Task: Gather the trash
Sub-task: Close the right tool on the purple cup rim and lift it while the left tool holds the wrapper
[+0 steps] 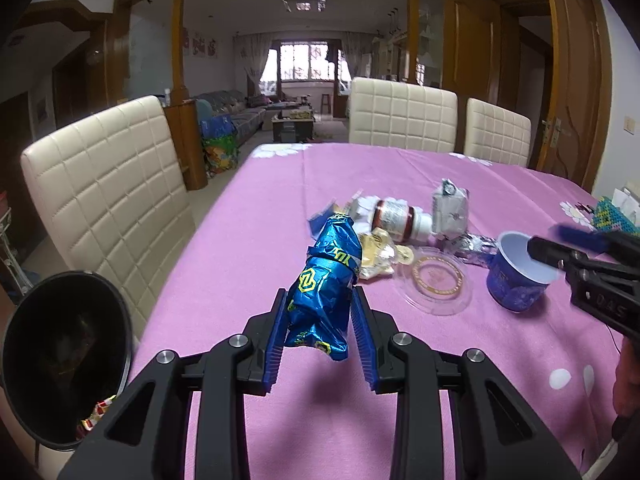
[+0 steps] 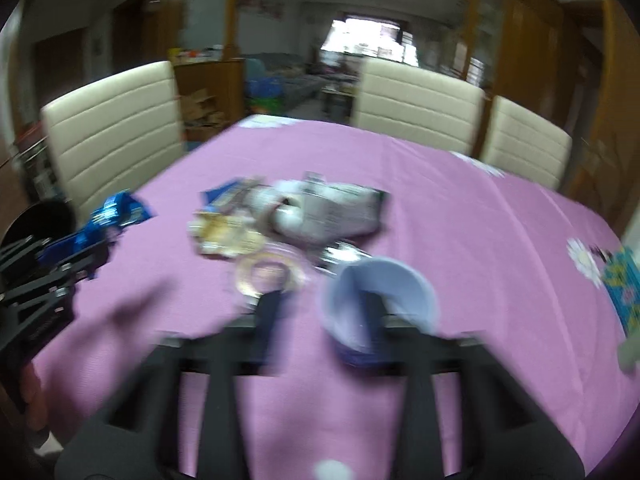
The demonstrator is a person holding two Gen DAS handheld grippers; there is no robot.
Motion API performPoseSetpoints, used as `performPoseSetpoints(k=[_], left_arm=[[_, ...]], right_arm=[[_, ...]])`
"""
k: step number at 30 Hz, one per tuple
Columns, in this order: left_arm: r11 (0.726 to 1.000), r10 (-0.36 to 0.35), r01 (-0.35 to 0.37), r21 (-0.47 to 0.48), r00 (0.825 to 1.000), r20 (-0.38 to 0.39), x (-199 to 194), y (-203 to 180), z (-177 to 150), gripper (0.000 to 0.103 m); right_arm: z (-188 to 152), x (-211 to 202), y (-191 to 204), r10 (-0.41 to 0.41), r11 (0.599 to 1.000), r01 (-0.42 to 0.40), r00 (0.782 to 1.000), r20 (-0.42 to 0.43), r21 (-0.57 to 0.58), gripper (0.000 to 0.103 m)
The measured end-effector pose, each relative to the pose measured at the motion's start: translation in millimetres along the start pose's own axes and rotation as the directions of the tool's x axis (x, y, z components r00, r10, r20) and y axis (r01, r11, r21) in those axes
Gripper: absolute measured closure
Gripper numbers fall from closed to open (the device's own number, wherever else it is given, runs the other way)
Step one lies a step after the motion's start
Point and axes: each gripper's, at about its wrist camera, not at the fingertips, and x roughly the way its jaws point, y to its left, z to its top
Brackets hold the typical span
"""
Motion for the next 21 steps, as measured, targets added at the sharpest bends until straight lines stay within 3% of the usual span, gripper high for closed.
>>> performPoseSetpoints(k=[2, 9, 19, 21], left_arm=[[1.000, -0.013, 0.013, 0.016, 1.000, -0.006, 3, -9, 0, 0.072], [0.998, -0.045, 0.046, 0.051, 0.999, -0.022, 15, -39, 0, 0.072], [0.998, -0.026, 0.029, 0.058, 0.998, -0.049, 32, -45, 3, 0.072], [0.998, -0.023, 0.026, 0.055, 0.998, -0.051, 34, -43, 3, 0.072]], right_arm=[[-5, -8, -12, -0.040, 0.999, 0.039, 0.998, 0.044, 0.013, 0.003], [-18, 28, -21, -0.010, 1.000, 0.012, 0.996, -0.089, 0.018, 0.003], [-10, 78, -20, -0.021, 0.998, 0.031, 0.985, -0.170, 0.055, 0.004], [-13, 81, -17, -0.024, 0.998, 0.034, 0.981, -0.194, 0.048, 0.021]])
